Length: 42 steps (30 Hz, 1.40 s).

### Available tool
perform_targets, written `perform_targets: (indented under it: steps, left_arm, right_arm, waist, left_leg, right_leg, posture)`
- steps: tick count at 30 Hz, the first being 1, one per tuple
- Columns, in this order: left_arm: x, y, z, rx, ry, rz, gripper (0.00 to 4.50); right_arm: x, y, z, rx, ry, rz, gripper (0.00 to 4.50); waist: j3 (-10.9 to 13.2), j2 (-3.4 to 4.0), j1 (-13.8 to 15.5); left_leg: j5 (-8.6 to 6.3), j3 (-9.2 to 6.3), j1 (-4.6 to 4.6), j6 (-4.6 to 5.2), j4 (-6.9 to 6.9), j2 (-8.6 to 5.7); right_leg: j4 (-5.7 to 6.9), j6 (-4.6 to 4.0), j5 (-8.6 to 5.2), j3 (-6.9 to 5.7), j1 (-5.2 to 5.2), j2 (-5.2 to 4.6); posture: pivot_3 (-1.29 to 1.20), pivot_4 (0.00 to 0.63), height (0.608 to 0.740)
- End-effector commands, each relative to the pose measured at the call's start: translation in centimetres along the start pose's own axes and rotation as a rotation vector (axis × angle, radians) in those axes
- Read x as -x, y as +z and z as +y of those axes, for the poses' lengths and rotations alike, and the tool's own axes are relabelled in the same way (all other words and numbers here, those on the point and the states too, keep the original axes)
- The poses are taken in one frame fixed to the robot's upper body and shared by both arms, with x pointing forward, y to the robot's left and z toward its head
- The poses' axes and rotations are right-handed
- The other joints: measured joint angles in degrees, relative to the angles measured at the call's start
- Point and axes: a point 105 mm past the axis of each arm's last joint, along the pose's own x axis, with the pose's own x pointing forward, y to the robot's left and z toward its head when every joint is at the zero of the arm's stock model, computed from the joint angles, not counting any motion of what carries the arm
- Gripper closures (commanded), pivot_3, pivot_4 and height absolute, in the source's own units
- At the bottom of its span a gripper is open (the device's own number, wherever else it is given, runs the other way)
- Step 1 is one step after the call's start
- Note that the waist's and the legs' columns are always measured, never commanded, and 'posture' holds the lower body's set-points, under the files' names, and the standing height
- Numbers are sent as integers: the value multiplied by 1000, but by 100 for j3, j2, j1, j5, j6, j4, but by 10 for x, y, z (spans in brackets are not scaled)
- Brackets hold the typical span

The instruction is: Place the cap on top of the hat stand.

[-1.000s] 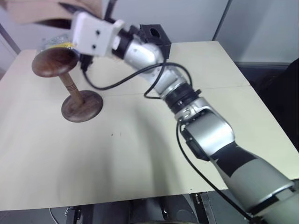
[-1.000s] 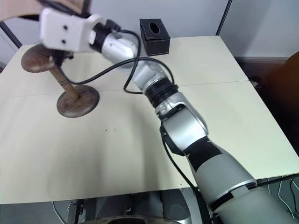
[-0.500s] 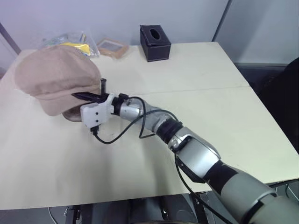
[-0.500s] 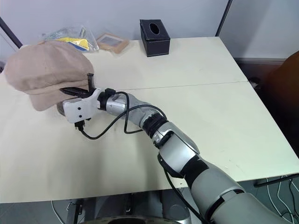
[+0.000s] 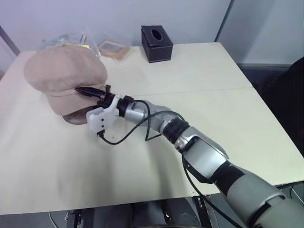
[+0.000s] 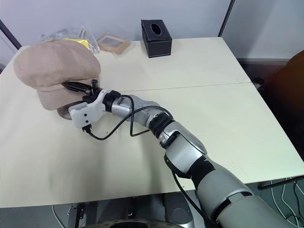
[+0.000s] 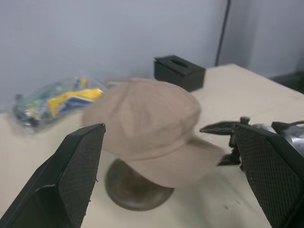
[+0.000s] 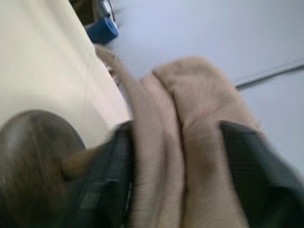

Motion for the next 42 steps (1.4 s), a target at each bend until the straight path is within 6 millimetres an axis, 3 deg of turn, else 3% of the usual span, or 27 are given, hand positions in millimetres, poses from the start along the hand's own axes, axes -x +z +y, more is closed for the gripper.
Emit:
perform_targets:
  steps: [1,12,16,23,24,29,32,37,42]
  left_arm:
    - [-3,1,-3,-25,-18,-10,0]
    - [-25,-24,-18,-53,-145,127,0]
    - [-33,-43,-32,-107,-227,229,0]
    - [-42,-76,-59,-366,-365,423,0]
    - [-44,-79,-62,-403,-372,427,0]
    - [-69,-93,-66,-650,-322,384,0]
    - [-82,-104,-67,-828,-305,372,0]
    - [-104,-123,-83,-1050,-300,297,0]
    - [-123,-137,-85,-1218,-218,241,0]
  right_arm:
    - [0,11,-4,37,-13,-52,503]
    - [59,-3,23,45,131,-60,503]
    - [95,-11,23,-101,236,-38,503]
    - [172,-9,-44,-735,353,48,503]
    - [179,-9,-56,-821,349,61,237]
    - [207,12,-108,-1193,385,64,237]
    - [219,26,-129,-1286,407,32,237]
    - [221,19,-169,-1357,259,36,237]
    - [226,27,-187,-1367,258,26,237]
  waist:
    - [0,0,2]
    - [-11,-19,17]
    - [-16,-28,14]
    - [5,0,56]
    - [8,5,57]
    - [31,48,153]
    - [38,59,229]
    - [40,64,320]
    - [41,65,364]
  left_leg:
    - [0,0,0,0,-1,0]
    - [0,0,0,2,1,-2]
    - [-1,2,0,3,0,0]
    - [-14,0,3,26,19,3]
    - [-15,0,4,28,20,3]
    - [-17,2,5,31,19,8]
    - [-17,6,1,31,18,8]
    - [-24,25,-5,44,25,4]
    - [-26,23,-13,47,24,2]
  right_leg:
    - [0,0,0,0,2,0]
    - [1,0,1,0,13,1]
    - [0,0,1,0,15,1]
    - [-16,1,1,-2,45,-12]
    - [-17,1,1,-1,46,-13]
    - [-19,-2,1,4,43,-13]
    - [-25,-4,3,6,40,-13]
    - [-32,-3,5,10,36,-19]
    - [-35,-3,5,12,32,-21]
  posture:
    - [0,150,740]
    - [0,150,740]
    - [0,150,740]
    - [0,150,740]
    - [0,150,740]
    - [0,150,740]
    - [0,150,740]
    - [0,150,740]
    - [0,150,740]
